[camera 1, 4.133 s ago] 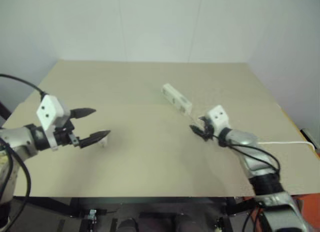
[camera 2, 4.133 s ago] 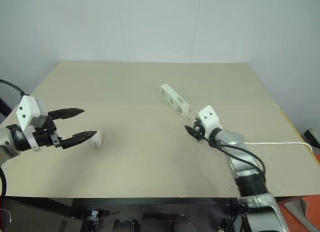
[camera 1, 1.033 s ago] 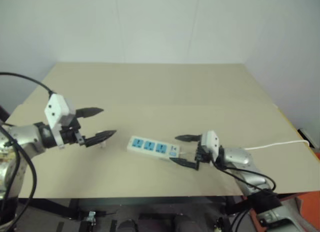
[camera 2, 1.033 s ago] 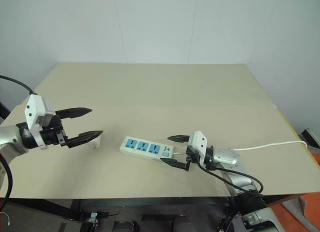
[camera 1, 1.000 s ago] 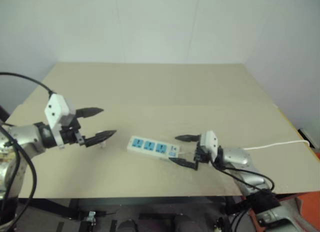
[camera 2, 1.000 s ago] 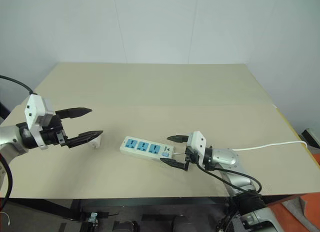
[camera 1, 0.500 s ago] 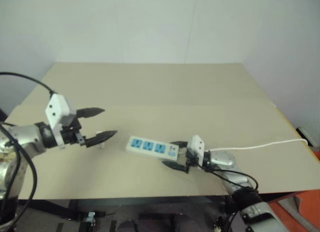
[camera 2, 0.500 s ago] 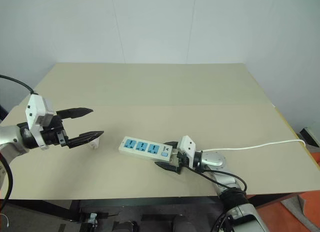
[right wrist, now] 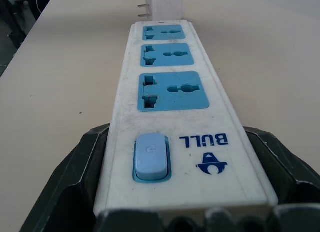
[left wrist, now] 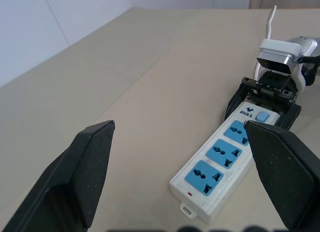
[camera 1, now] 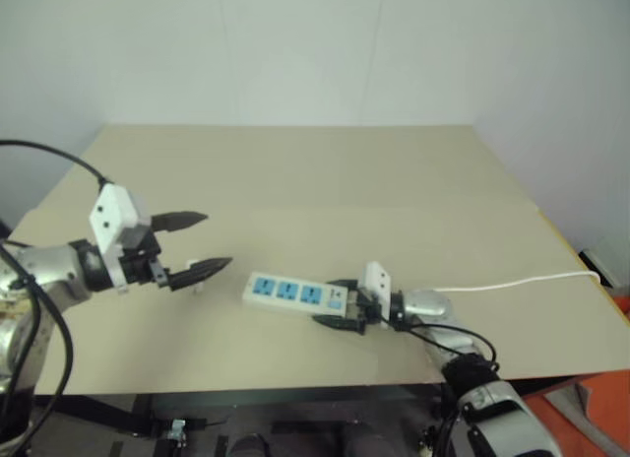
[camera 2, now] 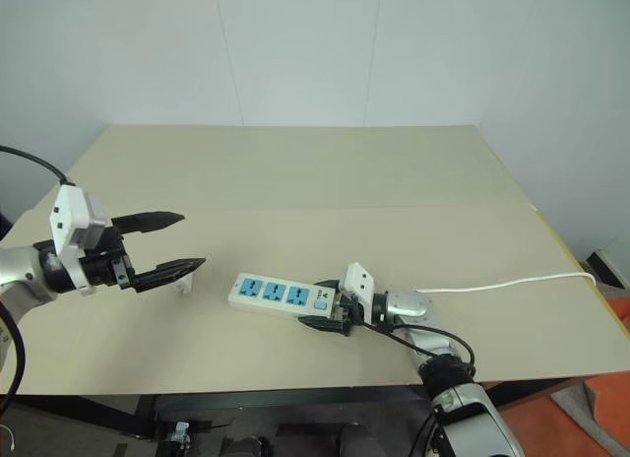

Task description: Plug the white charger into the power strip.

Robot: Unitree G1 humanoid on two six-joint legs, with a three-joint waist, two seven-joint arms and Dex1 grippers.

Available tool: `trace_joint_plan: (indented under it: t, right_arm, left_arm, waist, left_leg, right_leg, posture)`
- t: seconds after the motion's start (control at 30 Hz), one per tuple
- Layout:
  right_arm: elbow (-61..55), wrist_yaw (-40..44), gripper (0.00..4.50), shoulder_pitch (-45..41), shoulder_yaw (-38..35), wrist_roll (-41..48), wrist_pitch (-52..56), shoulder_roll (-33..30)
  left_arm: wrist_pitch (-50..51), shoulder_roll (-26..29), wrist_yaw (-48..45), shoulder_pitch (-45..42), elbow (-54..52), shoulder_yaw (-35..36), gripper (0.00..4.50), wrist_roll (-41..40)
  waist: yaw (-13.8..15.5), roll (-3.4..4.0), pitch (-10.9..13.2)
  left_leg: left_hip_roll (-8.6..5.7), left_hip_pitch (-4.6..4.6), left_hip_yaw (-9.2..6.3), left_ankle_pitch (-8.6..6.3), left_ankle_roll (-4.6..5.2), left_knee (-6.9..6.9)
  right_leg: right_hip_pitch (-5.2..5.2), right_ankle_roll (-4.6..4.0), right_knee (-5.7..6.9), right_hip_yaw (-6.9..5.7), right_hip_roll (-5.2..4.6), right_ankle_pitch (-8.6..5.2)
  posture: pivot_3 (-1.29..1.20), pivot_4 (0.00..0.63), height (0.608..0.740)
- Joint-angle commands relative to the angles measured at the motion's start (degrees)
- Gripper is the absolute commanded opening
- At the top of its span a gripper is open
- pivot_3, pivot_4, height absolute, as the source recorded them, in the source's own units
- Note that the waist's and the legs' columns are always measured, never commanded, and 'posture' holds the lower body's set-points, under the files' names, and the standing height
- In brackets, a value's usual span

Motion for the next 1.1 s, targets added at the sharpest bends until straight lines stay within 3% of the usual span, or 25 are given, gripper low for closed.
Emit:
trace_joint_plan:
  t: [0.03, 0.33, 0.57, 0.73, 0.87, 1.0, 1.1]
  right_arm:
    - [1.2, 0.5, 3.41, -1.0, -0.6, -0.2, -3.5, 1.0]
    - [4.0, 10.5, 3.41, -5.9, -1.0, 1.7, -8.2, -0.8]
    - [8.9, 14.1, 3.41, -7.0, -0.1, -0.1, -9.3, -0.6]
    - [8.7, 14.1, 3.41, -6.7, -0.1, -0.3, -9.1, 0.1]
    - [8.4, 13.7, 3.41, -6.2, 0.0, -0.6, -9.0, -0.1]
    - [7.6, 14.3, 3.41, -5.5, 0.0, -0.6, -8.6, -0.9]
    - [7.1, 15.2, 3.41, -5.5, 0.1, -0.5, -8.0, -1.9]
  left_arm:
    - [-0.6, 1.5, -0.7, -2.5, -0.4, -0.4, 4.50, -0.3]
    - [-2.9, 5.7, -9.2, -12.7, 11.1, -7.0, 4.50, 2.9]
    - [-7.2, 11.8, -24.2, -33.4, 29.6, -22.9, 4.50, 15.5]
    - [-23.8, 8.8, -31.9, -49.4, 47.0, -31.7, 4.50, 28.2]
    - [-41.1, 5.8, -34.0, -57.3, 60.4, -36.6, 4.50, 37.3]
    - [-51.7, 1.7, -34.9, -62.6, 69.6, -38.1, 4.50, 41.2]
    - [-68.0, -0.5, -34.6, -64.2, 75.1, -38.3, 4.50, 42.1]
  waist:
    - [0.0, 0.00, 0.0]
    - [0.0, 0.00, 0.1]
    - [0.3, -0.01, 0.1]
    - [0.1, 0.01, 0.1]
    - [0.1, 0.01, 0.1]
    - [0.2, 0.01, 0.1]
    - [0.3, 0.01, 0.1]
  left_leg:
    - [0.00, 0.00, 0.01, 0.00, 0.00, 0.00]
    - [-0.03, -0.12, 0.00, 0.00, 0.00, -0.01]
    - [-0.06, -0.35, -0.03, 0.00, 0.00, -0.05]
    - [-0.08, -0.61, -0.06, 0.01, 0.01, -0.03]
    - [-0.04, -0.63, -0.06, 0.01, 0.01, -0.05]
    - [-0.05, -0.67, -0.05, 0.01, 0.01, -0.03]
    - [-0.06, -0.72, -0.06, 0.01, 0.01, 0.00]
  right_leg:
    - [0.00, 0.00, 0.00, 0.01, 0.00, 0.00]
    - [-0.11, 0.00, -0.01, 0.00, 0.00, 0.00]
    - [-0.32, 0.00, -0.04, -0.04, 0.01, 0.00]
    - [-0.64, -0.04, 0.11, -0.06, 0.02, 0.02]
    - [-0.67, -0.04, 0.09, -0.06, 0.05, 0.02]
    - [-0.68, -0.03, 0.09, -0.06, 0.05, 0.02]
    - [-0.68, -0.03, 0.08, -0.06, 0.02, 0.02]
  posture:
    - [0.00, 0.150, 0.740]
    - [0.00, 0.150, 0.740]
    - [0.00, 0.150, 0.740]
    - [0.00, 0.150, 0.740]
    - [0.00, 0.150, 0.740]
    - [0.00, 0.150, 0.740]
    - [0.00, 0.150, 0.740]
